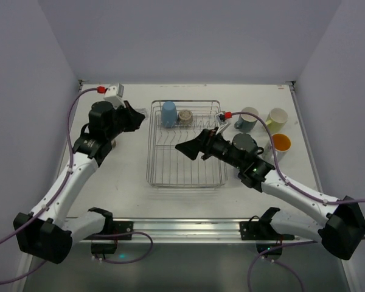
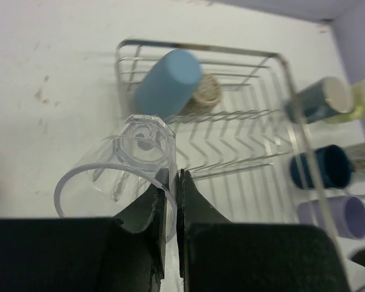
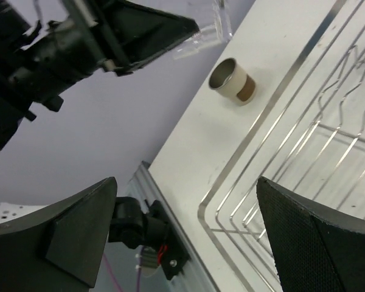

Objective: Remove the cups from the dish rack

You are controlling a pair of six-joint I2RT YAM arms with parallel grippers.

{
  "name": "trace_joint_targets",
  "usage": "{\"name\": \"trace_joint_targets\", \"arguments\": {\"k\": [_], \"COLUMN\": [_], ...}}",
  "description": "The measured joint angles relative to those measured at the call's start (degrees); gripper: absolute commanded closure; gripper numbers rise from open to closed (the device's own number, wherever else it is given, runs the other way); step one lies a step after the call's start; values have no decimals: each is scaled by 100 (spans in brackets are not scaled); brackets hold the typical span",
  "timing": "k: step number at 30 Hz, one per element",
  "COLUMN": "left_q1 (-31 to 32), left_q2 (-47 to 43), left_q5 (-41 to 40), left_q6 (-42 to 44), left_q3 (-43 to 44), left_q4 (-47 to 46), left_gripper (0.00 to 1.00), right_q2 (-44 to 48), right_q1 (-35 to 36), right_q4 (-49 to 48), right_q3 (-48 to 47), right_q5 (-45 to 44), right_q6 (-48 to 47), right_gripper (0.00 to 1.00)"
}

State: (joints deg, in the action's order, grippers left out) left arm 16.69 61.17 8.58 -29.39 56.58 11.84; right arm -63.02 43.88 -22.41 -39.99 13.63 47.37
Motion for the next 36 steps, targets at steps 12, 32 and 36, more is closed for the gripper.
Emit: {"name": "trace_joint_targets", "arguments": {"k": [12,32,36], "left_q1": [-184,-184,-184], "left_q2": [2170,3901,3864], "left_q5": [-1639,-2116,-2094], "left_q6": [922,1419,1427], "left_q3": [487,1117,1150], "left_q4": [1399,2090,2090], "left_gripper": [100,54,39], "right_q2": [828,874,782], "right_q1": [0,0,0], "right_q4": [1362,1574,1574], "right_q3": [76,306,306], "right_q5": [-855,-1078,-1141], "right_q6": [-1154,-1469,-1508], "right_gripper": [2,2,3]}}
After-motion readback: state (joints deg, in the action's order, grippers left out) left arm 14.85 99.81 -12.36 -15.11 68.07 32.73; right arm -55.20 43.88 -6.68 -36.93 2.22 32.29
